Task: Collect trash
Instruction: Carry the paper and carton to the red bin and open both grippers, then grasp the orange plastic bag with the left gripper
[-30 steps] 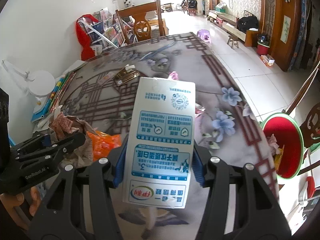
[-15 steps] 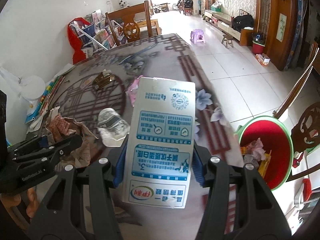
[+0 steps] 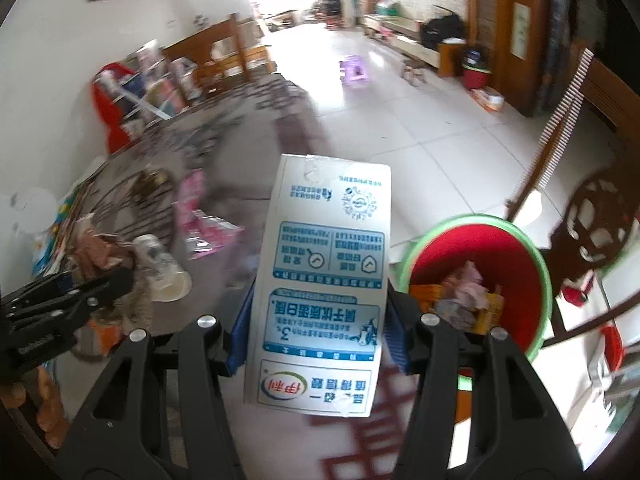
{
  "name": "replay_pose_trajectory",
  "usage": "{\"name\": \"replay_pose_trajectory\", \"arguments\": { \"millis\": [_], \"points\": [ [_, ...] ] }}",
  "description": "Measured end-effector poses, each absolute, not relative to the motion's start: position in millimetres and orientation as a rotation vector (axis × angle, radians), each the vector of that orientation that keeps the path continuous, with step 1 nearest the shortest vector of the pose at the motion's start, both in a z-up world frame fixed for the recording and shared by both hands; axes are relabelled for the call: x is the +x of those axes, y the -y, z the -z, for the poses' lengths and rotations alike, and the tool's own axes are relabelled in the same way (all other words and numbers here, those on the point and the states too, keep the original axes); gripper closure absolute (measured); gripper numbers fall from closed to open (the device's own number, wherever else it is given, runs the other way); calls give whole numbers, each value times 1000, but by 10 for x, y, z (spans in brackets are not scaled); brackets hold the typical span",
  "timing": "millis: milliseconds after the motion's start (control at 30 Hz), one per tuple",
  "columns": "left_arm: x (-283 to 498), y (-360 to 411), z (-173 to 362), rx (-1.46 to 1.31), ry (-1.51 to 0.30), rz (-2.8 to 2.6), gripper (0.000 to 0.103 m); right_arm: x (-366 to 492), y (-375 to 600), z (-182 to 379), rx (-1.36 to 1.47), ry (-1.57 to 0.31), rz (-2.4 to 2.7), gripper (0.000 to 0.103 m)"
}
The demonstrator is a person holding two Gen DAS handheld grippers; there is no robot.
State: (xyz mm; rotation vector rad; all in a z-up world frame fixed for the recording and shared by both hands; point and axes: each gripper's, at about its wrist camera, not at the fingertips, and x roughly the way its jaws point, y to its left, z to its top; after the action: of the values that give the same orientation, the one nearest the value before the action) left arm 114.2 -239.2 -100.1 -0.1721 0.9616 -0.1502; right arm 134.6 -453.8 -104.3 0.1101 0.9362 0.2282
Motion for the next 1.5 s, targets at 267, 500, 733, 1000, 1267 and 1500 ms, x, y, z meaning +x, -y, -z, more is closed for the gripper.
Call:
{"name": "replay_pose_trajectory", "arguments": {
  "millis": [267, 500, 733, 1000, 1267, 1500],
  "points": [
    [1399, 2960, 951, -110, -958, 250, 56, 1457, 5270, 1170, 176, -942, -69, 50],
    [1645, 3554, 980, -67, -968, 368, 56, 1464, 5731, 1207, 237, -911, 22, 27],
    [1931, 4229, 1079, -2, -984, 513, 56, 1347, 6255, 1167, 311, -879, 141, 27],
    [2064, 4770, 1106, 72, -966, 620, 39, 1146, 6569, 1208, 363, -885, 234, 27],
    [1903, 4228, 997, 6, -938, 519, 34, 1202, 6323, 1161, 314, -883, 177, 27],
    [1531, 3184, 1024, -90, -918, 253, 34, 1321, 5903, 1090, 246, -884, 77, 20]
  ]
}}
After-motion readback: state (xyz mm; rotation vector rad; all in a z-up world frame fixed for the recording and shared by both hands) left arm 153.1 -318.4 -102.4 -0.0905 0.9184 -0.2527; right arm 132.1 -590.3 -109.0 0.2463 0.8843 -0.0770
